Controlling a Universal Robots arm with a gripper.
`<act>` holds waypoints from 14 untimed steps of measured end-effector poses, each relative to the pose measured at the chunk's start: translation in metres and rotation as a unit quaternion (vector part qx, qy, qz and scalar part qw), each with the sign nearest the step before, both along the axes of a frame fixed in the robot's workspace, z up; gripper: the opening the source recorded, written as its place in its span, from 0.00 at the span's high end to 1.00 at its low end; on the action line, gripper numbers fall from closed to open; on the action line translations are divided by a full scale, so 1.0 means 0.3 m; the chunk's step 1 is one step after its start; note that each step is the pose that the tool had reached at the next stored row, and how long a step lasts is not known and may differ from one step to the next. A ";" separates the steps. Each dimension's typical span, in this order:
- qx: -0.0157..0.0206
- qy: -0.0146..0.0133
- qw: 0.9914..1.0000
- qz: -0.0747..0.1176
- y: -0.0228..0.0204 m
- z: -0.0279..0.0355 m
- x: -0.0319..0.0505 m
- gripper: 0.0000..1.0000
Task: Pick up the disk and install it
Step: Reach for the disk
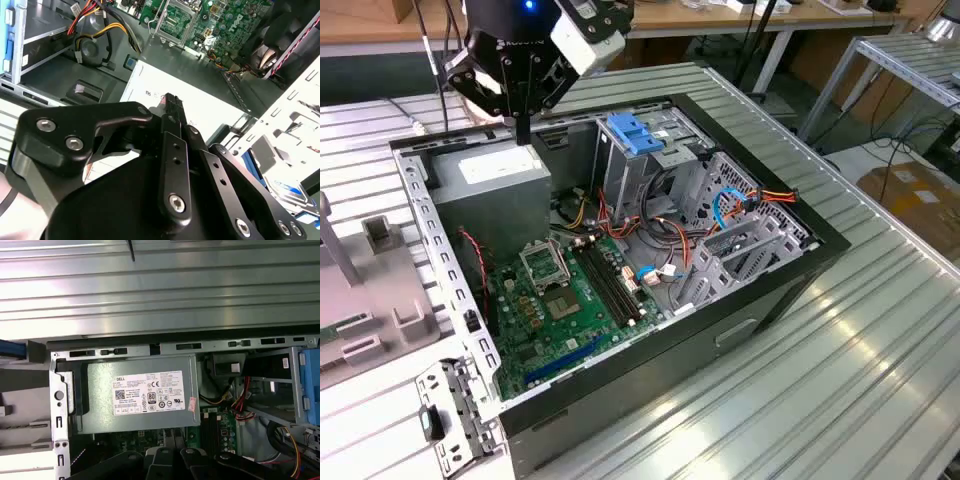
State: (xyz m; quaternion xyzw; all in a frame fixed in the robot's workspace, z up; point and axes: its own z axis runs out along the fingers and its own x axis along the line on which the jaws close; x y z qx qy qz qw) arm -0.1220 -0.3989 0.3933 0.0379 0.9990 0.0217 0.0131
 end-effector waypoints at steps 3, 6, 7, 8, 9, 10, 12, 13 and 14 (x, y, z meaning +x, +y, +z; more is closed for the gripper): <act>0.000 0.000 1.000 0.000 0.000 0.000 -0.001 0.89; 0.000 0.000 1.000 0.000 0.000 0.000 -0.002 0.89; 0.000 0.000 1.000 0.000 0.000 0.000 -0.003 0.89; 0.000 0.000 1.000 0.000 0.000 0.000 -0.003 0.89; 0.000 0.000 1.000 0.000 0.000 0.000 -0.003 0.89; 0.000 0.000 1.000 0.000 0.000 0.000 -0.004 0.89; 0.000 0.000 1.000 0.000 0.000 0.000 -0.005 0.89; 0.000 0.000 1.000 0.000 0.000 0.000 -0.007 0.89; 0.000 0.000 1.000 0.000 0.000 0.000 -0.007 0.89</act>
